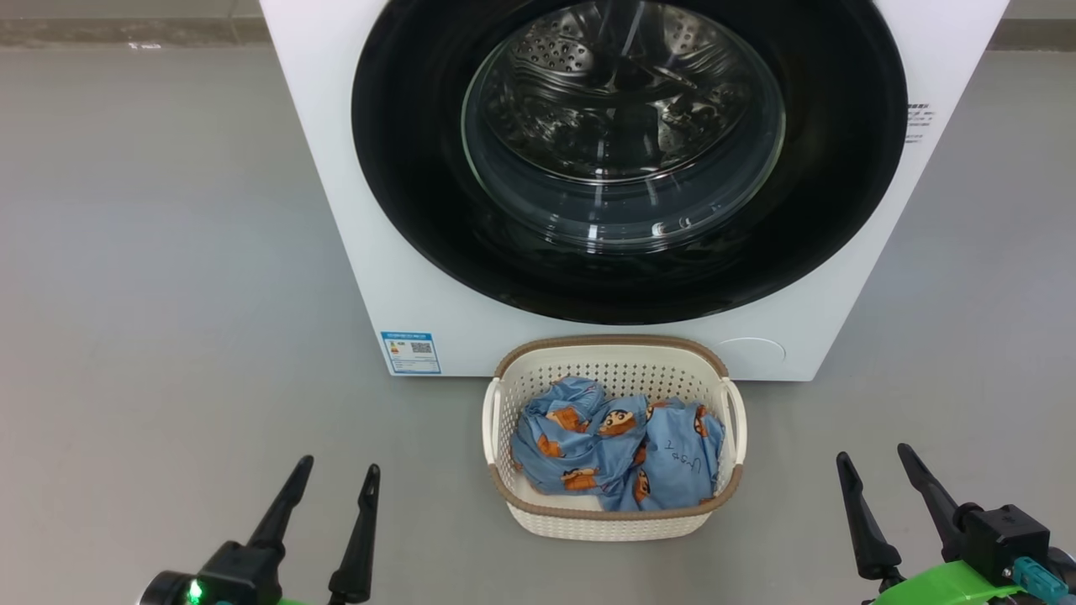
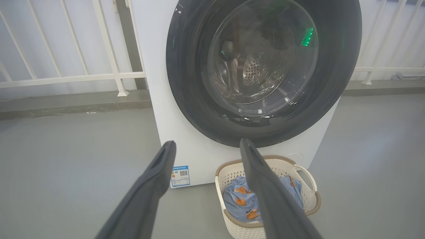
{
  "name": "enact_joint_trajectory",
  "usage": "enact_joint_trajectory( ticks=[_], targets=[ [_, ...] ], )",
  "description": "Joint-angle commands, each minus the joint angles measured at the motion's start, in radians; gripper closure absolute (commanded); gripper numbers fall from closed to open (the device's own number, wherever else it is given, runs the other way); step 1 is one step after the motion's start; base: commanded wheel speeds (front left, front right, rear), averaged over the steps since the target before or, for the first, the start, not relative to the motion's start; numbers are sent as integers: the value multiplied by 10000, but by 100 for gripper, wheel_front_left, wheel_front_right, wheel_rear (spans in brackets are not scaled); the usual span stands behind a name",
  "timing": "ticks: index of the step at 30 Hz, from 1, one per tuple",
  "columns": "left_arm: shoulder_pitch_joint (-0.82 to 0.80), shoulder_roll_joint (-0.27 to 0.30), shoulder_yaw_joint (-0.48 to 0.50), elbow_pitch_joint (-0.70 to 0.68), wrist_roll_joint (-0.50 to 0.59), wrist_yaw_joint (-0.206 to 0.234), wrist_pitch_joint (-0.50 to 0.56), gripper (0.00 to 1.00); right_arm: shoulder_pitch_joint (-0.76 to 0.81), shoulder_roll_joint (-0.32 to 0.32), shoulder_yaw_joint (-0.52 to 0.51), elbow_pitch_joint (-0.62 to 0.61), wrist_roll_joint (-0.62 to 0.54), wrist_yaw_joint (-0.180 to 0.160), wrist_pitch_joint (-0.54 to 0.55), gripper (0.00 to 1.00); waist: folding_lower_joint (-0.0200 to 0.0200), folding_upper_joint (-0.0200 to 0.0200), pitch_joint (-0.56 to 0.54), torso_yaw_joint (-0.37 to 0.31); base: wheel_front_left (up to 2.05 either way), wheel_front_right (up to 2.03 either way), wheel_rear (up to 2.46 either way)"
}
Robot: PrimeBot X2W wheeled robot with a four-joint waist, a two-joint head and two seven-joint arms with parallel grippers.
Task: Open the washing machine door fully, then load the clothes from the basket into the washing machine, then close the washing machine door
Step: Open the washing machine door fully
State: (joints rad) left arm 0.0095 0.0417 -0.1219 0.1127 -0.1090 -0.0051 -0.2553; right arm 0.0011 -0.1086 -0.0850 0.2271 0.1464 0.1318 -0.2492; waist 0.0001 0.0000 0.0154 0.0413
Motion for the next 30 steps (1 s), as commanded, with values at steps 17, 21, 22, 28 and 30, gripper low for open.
enact_joint_trajectory(
  ticks=[17, 21, 22, 28, 30],
  targets=[
    [-210, 85, 428, -240, 106, -36, -65, 0, -179, -108, 137, -269, -139, -11, -126, 0, 0, 0, 67, -20, 113, 113, -225],
    [-227, 85, 424, -265, 66, -57, -65, 0, -193, -109, 135, -271, -141, -11, -126, 0, 0, 0, 91, -34, 123, 123, -246],
    [-234, 85, 421, -272, 59, -70, -65, 0, -196, -110, 133, -269, -141, -11, -126, 0, 0, 0, 99, -36, 123, 123, -246],
    [-271, 85, 464, -445, -455, -200, -65, 0, -227, -115, 116, -257, -136, -11, -126, 0, 0, 0, 132, -38, 119, 118, -237],
    [-262, 85, 512, -440, -645, -281, -65, 0, -225, -122, 107, -252, -133, -11, -126, 0, 0, 0, 139, -28, 94, 94, -188]
  ],
)
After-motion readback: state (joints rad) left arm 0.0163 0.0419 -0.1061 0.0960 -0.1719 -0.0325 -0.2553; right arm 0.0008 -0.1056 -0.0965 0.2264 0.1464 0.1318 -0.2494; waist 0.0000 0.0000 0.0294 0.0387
